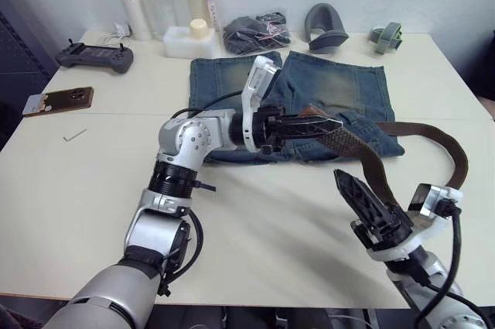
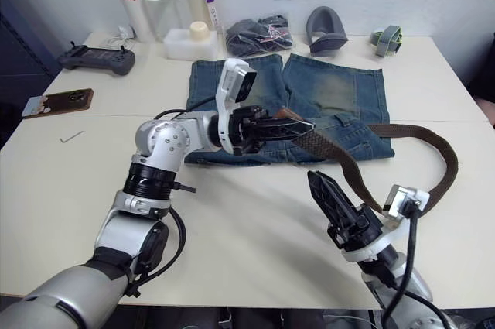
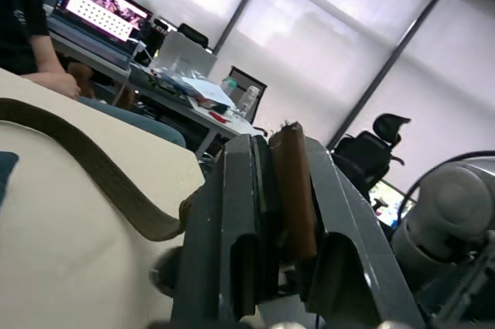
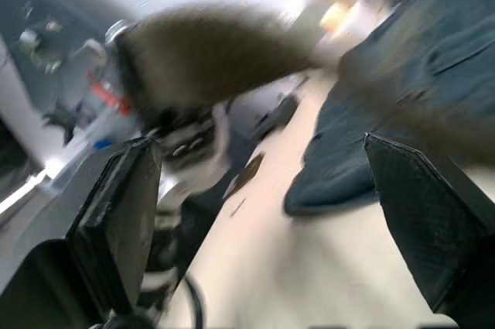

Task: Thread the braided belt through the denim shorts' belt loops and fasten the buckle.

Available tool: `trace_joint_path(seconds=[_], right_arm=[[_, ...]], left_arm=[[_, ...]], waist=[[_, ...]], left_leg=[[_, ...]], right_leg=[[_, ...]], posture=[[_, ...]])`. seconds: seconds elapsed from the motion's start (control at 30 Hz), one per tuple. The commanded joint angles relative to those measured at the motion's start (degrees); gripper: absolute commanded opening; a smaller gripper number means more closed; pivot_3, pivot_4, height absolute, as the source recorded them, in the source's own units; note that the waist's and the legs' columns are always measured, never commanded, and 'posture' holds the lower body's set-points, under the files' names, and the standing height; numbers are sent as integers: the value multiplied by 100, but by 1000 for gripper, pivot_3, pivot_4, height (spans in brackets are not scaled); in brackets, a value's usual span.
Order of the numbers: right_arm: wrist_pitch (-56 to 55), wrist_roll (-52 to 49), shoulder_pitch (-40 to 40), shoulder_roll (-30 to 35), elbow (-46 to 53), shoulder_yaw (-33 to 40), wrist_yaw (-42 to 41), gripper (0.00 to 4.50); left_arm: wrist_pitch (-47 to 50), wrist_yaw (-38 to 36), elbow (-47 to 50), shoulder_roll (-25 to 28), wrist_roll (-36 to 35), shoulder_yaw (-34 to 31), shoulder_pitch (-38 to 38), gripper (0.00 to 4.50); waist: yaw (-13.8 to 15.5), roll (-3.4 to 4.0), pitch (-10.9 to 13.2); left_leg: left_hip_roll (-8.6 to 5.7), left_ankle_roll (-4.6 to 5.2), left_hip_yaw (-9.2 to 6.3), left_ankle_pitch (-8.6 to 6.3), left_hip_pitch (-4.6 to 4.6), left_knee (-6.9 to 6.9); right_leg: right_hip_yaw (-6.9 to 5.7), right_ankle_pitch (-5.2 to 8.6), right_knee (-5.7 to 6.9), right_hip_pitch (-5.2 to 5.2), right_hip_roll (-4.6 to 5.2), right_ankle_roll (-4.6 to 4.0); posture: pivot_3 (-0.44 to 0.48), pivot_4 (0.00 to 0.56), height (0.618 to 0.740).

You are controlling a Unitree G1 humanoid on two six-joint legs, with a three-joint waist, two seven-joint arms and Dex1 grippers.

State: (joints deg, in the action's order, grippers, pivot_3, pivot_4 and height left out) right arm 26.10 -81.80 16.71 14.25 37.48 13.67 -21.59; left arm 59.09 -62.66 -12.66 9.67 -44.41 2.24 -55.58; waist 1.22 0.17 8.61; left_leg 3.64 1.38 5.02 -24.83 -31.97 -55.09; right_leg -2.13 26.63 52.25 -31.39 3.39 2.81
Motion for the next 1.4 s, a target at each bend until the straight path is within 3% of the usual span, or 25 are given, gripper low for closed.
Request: trace_joint_path(seconds=[0.03,0.33,0.87,1.0,1.2,1.3,1.4], right_arm=[[-250,331,-135,-68,242,-126,-465,4431],[-554,609,-410,-379,265,-457,-565,4431],[-763,1158,-1180,-690,-388,-405,-24,4431],[-744,1067,-1157,-709,-398,-359,-14,3154],[-749,1090,-1175,-652,-427,-227,94,46],[-846,1265,-1292,-472,-625,112,254,17],[-824,1153,-1237,-129,-582,533,327,0]], left_arm=[[-38,295,67,-46,26,-89,47,0],[-469,1341,-509,-429,353,-373,-40,0],[-224,1397,-159,-583,242,-307,192,0],[-290,1401,-253,-582,280,-316,163,0],[-508,1386,-325,-535,479,-180,165,0],[-865,1514,-515,-561,707,-173,104,0],[-1331,1558,-679,-575,938,-172,-32,1422]], waist=[[8,2,1],[2,1,2],[-1,2,1],[-3,2,1],[-2,2,1],[-1,2,1],[11,1,1]], left_leg=[[-3,0,0,0,0,0],[-3,1,-1,-1,-1,0],[-3,-3,2,2,-1,-3],[-3,-3,3,2,-1,-2],[-3,-3,3,2,-1,-2],[-3,-3,5,2,-1,-3],[-7,-1,9,1,-1,-5]], right_leg=[[0,-1,2,0,2,1],[-1,-25,6,-2,3,48],[0,-23,16,-5,4,45],[0,-23,16,-5,4,45],[0,-23,17,-5,4,45],[1,-23,17,-5,5,45],[2,-24,17,-6,8,45]], posture=[[0,150,649],[0,150,649],[0,150,649],[0,150,649],[0,150,649],[0,150,649],[0,150,649]])
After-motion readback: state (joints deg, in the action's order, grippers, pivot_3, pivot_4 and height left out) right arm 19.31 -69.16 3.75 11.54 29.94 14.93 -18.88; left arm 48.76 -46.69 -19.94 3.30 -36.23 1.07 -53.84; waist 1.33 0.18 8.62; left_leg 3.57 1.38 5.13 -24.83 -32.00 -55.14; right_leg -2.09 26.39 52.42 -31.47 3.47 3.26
